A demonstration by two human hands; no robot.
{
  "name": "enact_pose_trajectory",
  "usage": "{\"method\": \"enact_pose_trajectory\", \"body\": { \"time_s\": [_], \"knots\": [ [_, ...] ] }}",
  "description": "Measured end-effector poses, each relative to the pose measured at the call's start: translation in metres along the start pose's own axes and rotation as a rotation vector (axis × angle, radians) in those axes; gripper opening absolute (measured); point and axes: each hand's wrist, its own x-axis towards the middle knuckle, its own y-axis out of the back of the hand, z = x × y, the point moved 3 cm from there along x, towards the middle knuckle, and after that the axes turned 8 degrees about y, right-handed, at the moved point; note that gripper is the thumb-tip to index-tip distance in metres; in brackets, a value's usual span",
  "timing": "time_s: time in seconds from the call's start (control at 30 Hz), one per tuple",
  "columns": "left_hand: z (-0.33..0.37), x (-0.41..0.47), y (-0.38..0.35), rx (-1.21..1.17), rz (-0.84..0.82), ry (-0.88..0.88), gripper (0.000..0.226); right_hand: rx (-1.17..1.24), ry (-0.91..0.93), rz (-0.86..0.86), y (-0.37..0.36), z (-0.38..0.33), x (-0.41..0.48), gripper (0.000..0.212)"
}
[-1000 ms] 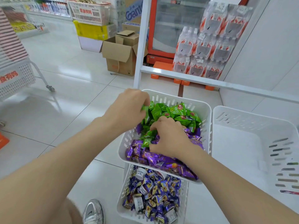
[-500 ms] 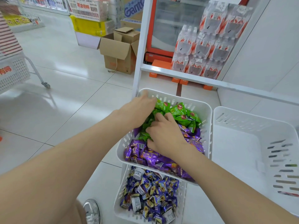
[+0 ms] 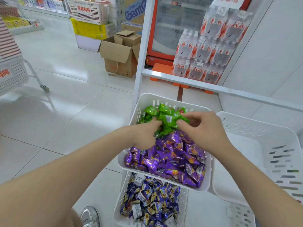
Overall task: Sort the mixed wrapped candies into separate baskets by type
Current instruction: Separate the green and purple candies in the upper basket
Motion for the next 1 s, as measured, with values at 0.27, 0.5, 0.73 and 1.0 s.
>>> {"method": "enact_pose_trajectory", "body": {
  "time_s": [0.27,0.5,0.73,1.0],
  "knots": [
    [-0.005,0.012,-0.011,0.178,0.072,-0.042,0.06,-0.664,0.159,-0.146,-0.026,0.017,0.01,0.039],
    [-0.02,-0.007,0.01,0.234,0.509,-0.047,0.015,-0.48,0.128,-0.379,-0.033,0.015,0.007,0.061],
    [-0.013,0.0,-0.012,0.365,0.24,-0.155,0.04,-0.566,0.18,-0.31,-0.033,0.009,-0.004,0.065],
    [-0.018,-0.018,-0.021,0.623,-0.164,-0.072,0.058,-0.334,0.529,-0.327,-0.059,-0.017,-0.015,0.026]
  ]
}}
